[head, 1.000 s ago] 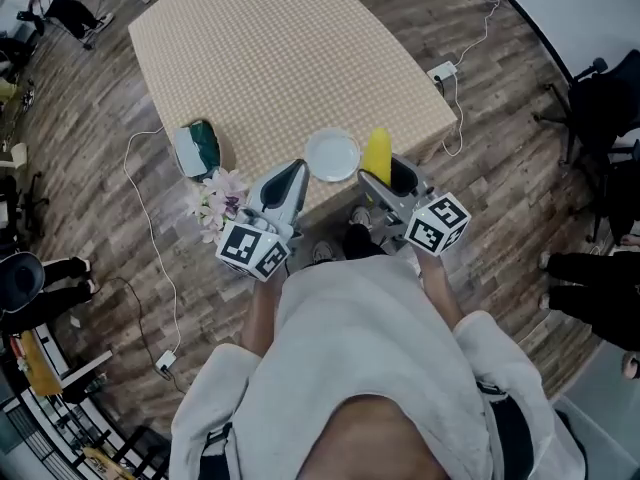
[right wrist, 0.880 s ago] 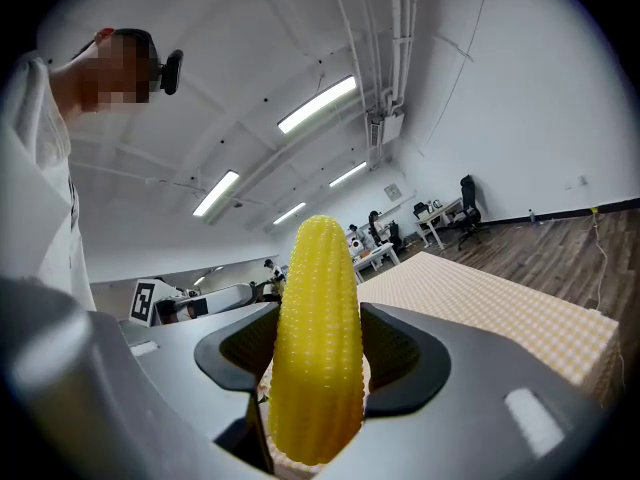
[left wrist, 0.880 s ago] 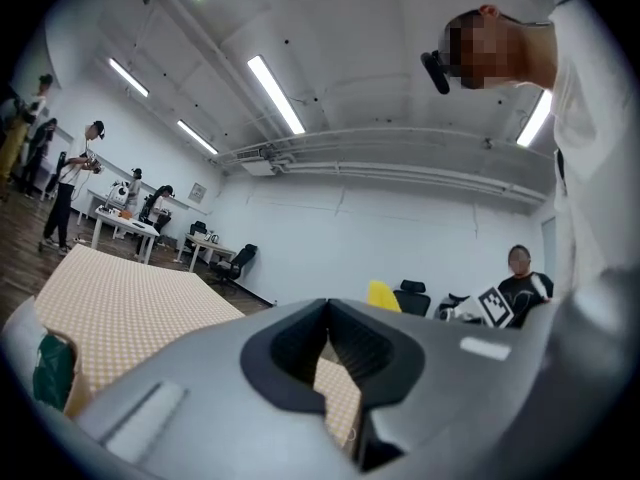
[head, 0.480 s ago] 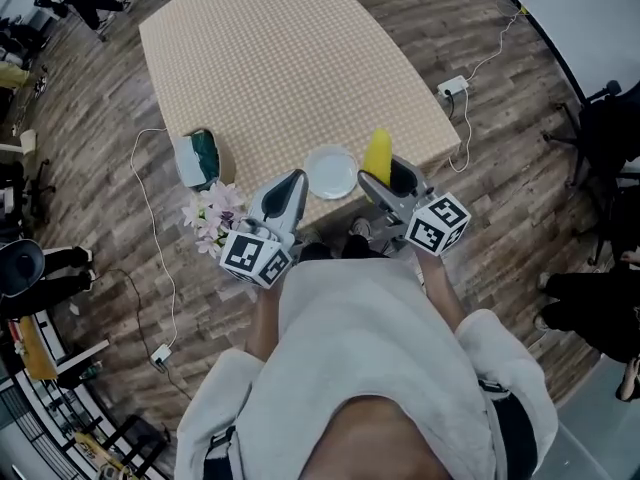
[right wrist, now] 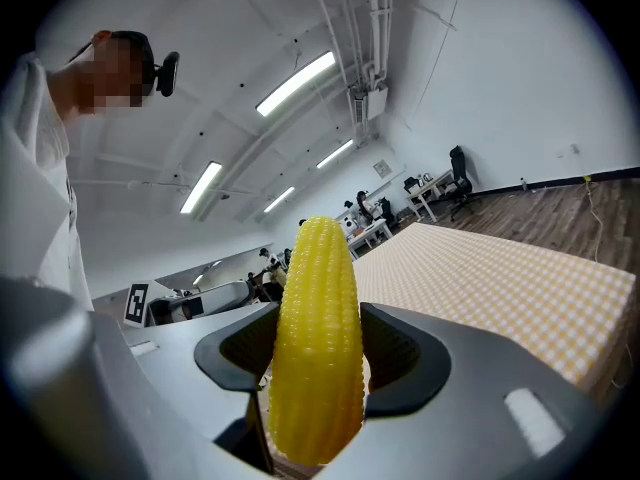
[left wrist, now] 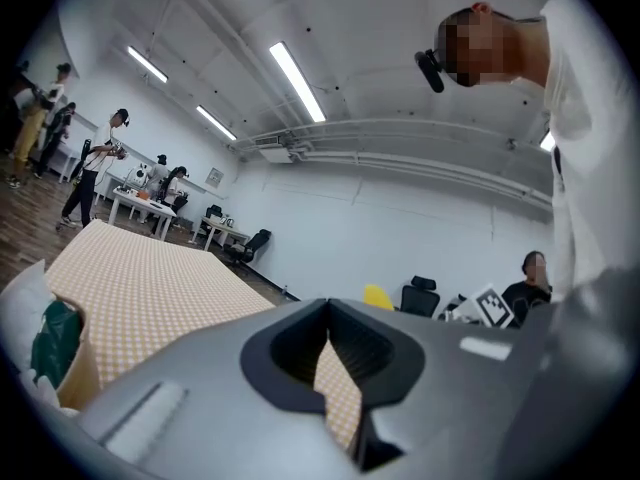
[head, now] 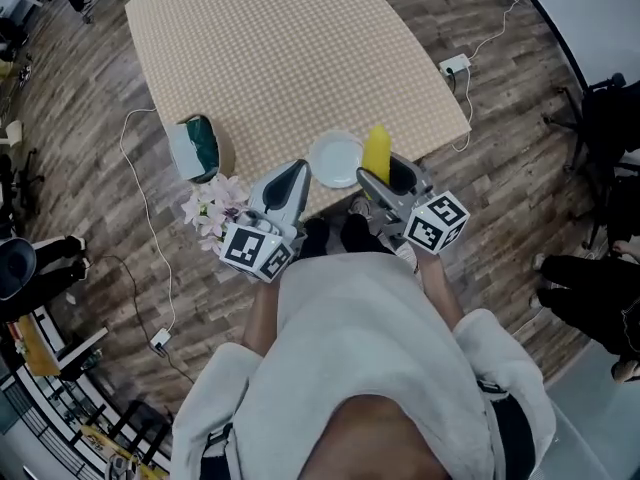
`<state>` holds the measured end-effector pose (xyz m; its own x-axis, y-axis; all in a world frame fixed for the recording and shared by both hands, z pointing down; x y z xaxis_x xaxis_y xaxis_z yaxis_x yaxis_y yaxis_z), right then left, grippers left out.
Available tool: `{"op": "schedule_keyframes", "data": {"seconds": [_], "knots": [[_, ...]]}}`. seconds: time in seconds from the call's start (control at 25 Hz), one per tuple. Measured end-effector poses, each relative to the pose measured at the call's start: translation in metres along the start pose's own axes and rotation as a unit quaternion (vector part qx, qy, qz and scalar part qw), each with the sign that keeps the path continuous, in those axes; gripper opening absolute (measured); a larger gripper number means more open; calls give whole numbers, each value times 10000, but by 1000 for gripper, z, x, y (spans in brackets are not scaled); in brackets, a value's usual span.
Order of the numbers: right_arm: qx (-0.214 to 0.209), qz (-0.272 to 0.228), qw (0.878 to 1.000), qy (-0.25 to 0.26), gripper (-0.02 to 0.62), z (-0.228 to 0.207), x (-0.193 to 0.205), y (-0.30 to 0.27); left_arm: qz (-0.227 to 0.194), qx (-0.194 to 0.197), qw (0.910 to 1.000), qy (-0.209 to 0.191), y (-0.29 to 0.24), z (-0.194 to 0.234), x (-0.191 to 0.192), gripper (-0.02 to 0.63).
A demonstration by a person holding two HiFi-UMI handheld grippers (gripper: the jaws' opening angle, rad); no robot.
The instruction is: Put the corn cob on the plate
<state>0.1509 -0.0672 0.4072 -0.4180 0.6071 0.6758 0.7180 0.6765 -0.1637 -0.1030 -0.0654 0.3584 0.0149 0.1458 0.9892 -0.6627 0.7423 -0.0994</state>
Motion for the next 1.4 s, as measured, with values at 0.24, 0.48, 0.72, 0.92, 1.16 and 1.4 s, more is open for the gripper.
{"op": "schedule_keyframes", "data": {"seconds": [0.24,0.48,0.72,0.92,1.16,1.4], "knots": [[212,321,9987,-327,255,-17,29,-8,228,74,9996,149,2,0,23,8],[377,654,9955,-573,255,-36,60,-17,421,141,9983,369,5,1,52,8],[559,1074,9925,-181,255,-50,70,-32,536,60,9971,545,7,10,65,8],[726,1642,9786,1005,255,-54,67,-52,581,2,9963,641,7,15,70,8],[729,2686,9121,3011,255,-55,76,-78,544,-78,9957,752,5,21,71,6],[512,3605,7905,4925,255,-58,99,-101,538,-28,9946,892,1,18,74,8]]}}
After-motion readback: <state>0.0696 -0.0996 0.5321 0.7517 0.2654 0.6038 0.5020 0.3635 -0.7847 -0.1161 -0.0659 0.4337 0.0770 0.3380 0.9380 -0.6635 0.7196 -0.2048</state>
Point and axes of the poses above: the fingertips, and each gripper's own axes: y backward along the fingers, z to its left, x out of its underside, the point moved 10 cm from there along y, backward along the fingers, and after that the axes turned 13 degrees about -y, right-handed, at the moved point
